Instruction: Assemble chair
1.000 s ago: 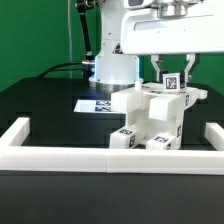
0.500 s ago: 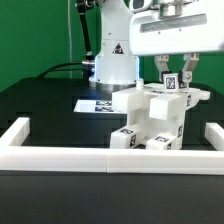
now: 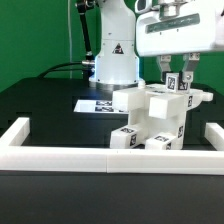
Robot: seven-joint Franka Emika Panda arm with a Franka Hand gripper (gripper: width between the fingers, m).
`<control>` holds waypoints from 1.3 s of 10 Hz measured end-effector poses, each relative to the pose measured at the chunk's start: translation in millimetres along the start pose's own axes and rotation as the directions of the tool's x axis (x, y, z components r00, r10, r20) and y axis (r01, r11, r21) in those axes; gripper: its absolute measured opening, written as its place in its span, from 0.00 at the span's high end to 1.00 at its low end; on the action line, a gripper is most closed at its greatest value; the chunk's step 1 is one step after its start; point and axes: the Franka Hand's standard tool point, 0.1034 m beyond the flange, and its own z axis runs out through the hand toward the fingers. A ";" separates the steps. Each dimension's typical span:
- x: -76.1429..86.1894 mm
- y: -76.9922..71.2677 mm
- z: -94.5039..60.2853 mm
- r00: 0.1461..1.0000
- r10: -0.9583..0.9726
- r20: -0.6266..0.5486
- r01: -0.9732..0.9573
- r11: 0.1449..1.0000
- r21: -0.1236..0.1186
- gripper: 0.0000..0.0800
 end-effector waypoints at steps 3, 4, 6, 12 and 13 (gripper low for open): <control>-4.9 -4.6 -0.1 0.985 -0.173 -0.003 0.173 0.985 0.003 0.22; -5.1 -5.2 -0.3 0.961 -0.275 -0.005 0.275 0.961 0.004 0.19; -4.5 -4.8 -0.2 0.925 -0.381 -0.005 0.381 0.925 0.003 0.19; 2.0 -4.1 -1.6 0.553 -0.833 -0.005 0.833 0.553 -0.015 0.19; 0.3 -4.9 -1.5 0.483 -0.876 -0.003 0.876 0.483 -0.021 0.19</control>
Offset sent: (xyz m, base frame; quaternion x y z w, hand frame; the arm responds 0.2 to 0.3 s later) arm 0.0062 0.0109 0.0028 0.0210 0.0172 -0.2844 0.9583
